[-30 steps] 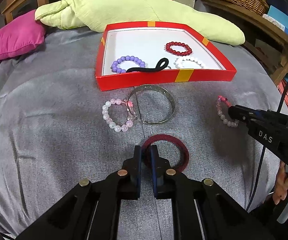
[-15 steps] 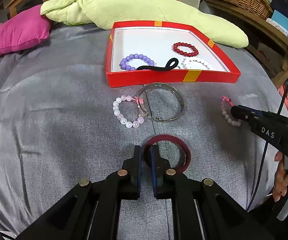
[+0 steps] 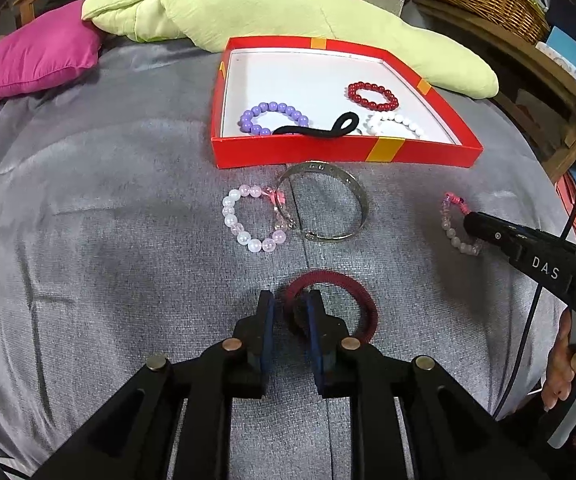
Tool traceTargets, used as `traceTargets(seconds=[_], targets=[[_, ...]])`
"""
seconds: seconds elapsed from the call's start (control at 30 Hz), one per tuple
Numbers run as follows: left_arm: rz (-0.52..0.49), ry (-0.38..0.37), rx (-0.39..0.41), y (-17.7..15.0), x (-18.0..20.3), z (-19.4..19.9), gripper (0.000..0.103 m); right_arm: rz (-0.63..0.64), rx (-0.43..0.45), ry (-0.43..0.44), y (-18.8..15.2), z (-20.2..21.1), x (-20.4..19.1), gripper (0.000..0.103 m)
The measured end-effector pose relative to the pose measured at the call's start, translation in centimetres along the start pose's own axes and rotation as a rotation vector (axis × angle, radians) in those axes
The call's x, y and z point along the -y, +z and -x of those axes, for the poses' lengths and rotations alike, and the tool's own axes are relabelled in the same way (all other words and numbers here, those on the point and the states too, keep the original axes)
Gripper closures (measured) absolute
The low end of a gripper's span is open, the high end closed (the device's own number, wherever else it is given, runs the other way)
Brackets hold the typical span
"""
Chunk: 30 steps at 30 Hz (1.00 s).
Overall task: Organize jewelry
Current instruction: 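Lift the pink-and-white bracelet with the right tool while the left tool lifts the dark red bangle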
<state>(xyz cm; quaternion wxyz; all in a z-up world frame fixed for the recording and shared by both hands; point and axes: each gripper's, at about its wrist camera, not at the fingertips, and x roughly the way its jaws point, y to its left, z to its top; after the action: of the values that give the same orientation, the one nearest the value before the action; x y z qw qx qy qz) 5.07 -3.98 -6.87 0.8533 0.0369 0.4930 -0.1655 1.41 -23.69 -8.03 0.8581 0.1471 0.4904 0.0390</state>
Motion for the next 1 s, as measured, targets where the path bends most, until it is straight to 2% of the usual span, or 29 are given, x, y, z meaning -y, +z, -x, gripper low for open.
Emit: traceTargets(seconds=[0.07, 0.17, 0.4, 0.8, 1.0], targets=[[-0.011, 0.004, 0.006, 0.0, 0.1, 0.0, 0.087, 0.005, 0.002, 0.0, -0.1, 0.1, -0.1, 0.094], [-0.025, -0.006, 0.016, 0.0, 0.3, 0.2, 0.094, 0.003, 0.007, 0.005, -0.1, 0.2, -0.2, 0.094], [-0.026, 0.011, 0.047, 0.3, 0.2, 0.8, 0.095, -0.011, 0.016, 0.017, 0.0, 0.5, -0.1, 0.094], [-0.029, 0.09, 0.106, 0.7, -0.3, 1.8, 0.095, 0.0, 0.052, 0.034, 0.1, 1.4, -0.6, 0.094], [-0.021, 0.094, 0.122, 0.7, -0.6, 2.3, 0.095, 0.004, 0.069, 0.056, 0.1, 1.7, -1.0, 0.094]])
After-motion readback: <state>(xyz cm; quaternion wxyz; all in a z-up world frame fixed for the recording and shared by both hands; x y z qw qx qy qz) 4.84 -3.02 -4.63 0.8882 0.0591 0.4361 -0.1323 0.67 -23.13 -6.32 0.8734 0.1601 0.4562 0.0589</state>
